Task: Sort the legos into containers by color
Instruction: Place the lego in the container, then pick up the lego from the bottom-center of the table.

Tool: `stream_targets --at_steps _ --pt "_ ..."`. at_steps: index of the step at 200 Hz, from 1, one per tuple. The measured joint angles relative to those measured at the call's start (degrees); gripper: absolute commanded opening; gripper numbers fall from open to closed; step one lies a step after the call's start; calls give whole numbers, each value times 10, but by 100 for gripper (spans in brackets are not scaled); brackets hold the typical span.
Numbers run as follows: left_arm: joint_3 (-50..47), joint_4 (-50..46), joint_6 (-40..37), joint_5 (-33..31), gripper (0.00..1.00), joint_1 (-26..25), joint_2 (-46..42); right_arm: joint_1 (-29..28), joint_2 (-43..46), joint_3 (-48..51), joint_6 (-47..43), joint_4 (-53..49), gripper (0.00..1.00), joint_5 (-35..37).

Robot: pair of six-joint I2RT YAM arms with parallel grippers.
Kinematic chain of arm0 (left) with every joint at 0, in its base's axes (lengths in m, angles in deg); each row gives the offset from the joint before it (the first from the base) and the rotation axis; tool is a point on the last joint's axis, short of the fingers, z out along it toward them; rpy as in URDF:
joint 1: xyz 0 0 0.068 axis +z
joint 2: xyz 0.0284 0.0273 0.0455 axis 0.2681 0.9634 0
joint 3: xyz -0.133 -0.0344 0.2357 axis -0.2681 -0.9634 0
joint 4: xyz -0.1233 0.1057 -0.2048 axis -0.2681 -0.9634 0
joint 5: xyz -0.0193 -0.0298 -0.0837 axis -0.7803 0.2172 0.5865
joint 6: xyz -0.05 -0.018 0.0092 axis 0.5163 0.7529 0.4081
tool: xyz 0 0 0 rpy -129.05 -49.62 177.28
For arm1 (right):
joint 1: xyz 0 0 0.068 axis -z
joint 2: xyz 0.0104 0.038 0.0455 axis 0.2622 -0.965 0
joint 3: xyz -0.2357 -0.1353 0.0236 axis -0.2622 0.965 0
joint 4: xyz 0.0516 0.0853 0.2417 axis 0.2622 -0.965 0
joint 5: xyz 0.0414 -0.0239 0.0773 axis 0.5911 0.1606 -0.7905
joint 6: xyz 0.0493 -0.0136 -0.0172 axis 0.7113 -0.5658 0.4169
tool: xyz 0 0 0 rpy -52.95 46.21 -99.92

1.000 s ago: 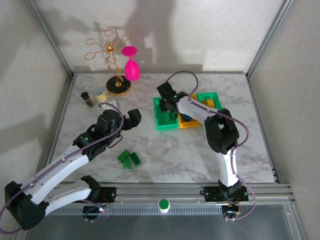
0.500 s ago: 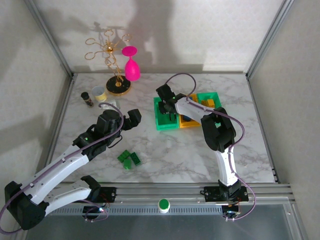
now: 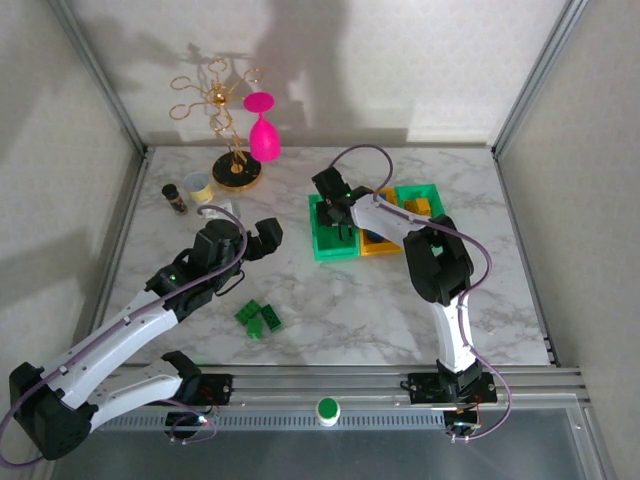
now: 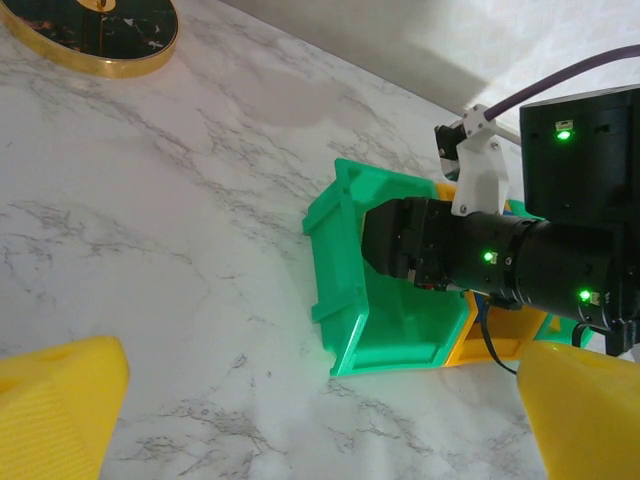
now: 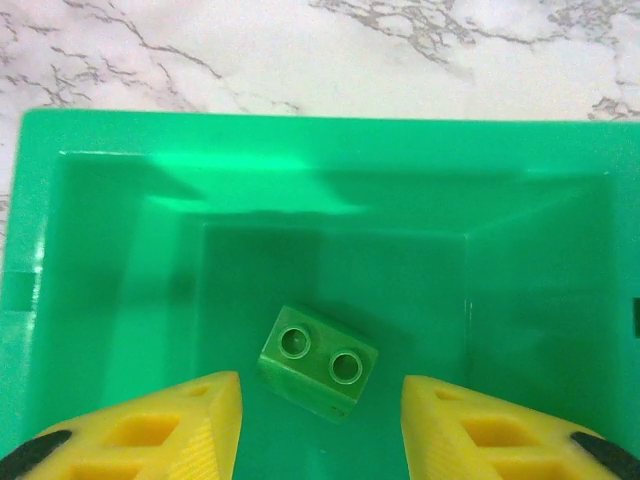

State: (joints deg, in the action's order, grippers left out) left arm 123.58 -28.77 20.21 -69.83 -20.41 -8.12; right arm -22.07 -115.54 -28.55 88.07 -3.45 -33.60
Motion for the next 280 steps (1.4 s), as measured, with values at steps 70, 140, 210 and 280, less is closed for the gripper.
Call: stream_targets --at_steps 70,140,210,280 --pt "0 -7 0 -4 100 0 -15 -3 77 0 0 -7 52 -9" --pt "-3 -86 8 -30 100 0 -87 -121 200 119 -1 7 61 -45" --pt "-17 -175 40 -52 99 0 -166 -265 227 247 5 48 67 -78" --pt "-25 -216 57 -76 100 0 -184 -351 194 260 41 72 69 -71"
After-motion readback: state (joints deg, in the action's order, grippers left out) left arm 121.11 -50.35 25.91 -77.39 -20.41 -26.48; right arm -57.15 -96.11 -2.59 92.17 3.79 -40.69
